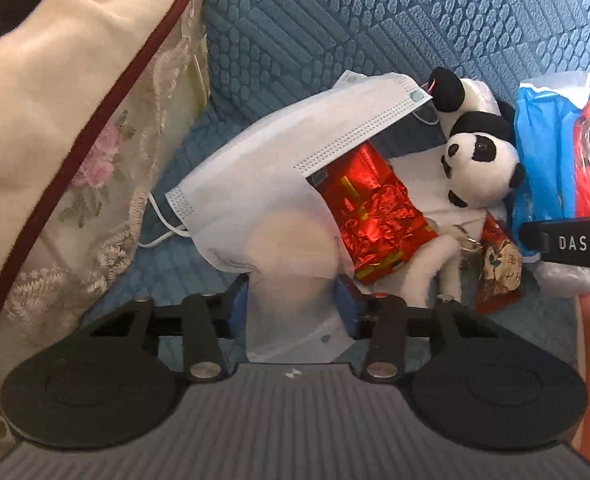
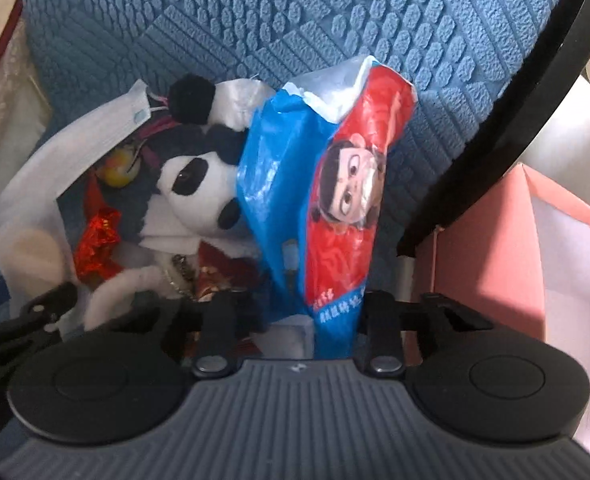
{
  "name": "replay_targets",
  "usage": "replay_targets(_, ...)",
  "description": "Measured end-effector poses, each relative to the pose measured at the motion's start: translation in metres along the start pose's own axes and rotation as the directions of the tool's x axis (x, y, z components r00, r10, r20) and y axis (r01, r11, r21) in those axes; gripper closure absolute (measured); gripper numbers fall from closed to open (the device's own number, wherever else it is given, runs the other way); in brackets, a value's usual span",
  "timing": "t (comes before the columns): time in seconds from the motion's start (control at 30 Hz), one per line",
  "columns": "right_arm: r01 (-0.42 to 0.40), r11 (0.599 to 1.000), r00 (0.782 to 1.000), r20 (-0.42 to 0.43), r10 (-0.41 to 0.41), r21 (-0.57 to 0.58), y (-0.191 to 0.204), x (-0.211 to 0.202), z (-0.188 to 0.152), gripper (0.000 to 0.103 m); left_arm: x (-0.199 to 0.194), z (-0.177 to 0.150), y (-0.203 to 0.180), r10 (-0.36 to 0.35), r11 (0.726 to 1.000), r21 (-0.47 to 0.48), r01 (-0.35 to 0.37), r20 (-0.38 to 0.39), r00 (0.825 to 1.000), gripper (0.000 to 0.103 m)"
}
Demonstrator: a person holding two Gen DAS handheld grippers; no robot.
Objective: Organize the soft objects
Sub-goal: 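Grasp the blue wet-wipe packet with the right tool while the left tool grasps the white tissue, then lift and carry the packet and tissue over the pink box with both tools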
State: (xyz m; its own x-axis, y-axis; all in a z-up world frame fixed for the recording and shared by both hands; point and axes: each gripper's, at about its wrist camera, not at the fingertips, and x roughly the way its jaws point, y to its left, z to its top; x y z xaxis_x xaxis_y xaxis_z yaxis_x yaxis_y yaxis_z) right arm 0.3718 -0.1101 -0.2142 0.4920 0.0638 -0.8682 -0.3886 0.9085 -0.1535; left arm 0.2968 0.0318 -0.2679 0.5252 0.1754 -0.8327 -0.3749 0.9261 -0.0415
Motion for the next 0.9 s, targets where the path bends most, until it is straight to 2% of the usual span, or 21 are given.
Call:
replay_targets(0.03, 0.003, 1.0, 1.0, -0.006, -0.003, 0.003, 0.0, -0.001, -0.001, 0.08, 0.0, 0.0, 0.001, 0.0, 1.0, -0.002, 0.0, 0.002, 1.0, 0.057)
replay_targets(0.17, -0.006, 1.0, 1.0, 0.001, 0.006, 0.03, -0.011, -0.012, -0.009, 0.084, -0.003, -0.003, 0.006, 0.004, 1.0, -0.009, -0.004, 0.016, 1.0, 0.066)
replay_targets(0.27, -0.011, 0.999, 1.0, 0.005, 0.011, 0.033, -0.022, -0.023, -0.01, 0.084, -0.008, -0.006, 0.01, -0.004, 1.0, -0.031, 0.004, 0.019, 1.0, 0.076)
replay_targets(0.33, -0.024, 0.999, 1.0, 0.004, 0.024, 0.03, -0.023, -0.033, -0.017, 0.084, -0.012, -0.008, 0.012, -0.019, 0.999, -0.043, 0.02, 0.017, 1.0, 0.086)
replay_targets(0.4, -0.046, 0.998, 0.999, 0.0, 0.046, 0.041, -0.026, -0.043, -0.026, 0.084, -0.015, -0.007, 0.011, -0.034, 0.998, -0.045, 0.035, 0.027, 0.999, 0.09)
replay_targets(0.7, -0.117, 0.991, 0.993, 0.003, 0.117, 0.064, -0.021, -0.072, -0.059, 0.084, -0.042, -0.017, 0.011, -0.095, 0.995, -0.023, 0.097, 0.052, 0.994, 0.093)
replay_targets(0.9, -0.146, 0.985, 0.989, 0.014, 0.146, 0.092, -0.018, -0.088, -0.071, 0.084, -0.064, -0.022, 0.01, -0.105, 0.994, 0.011, 0.104, 0.068, 0.992, 0.093)
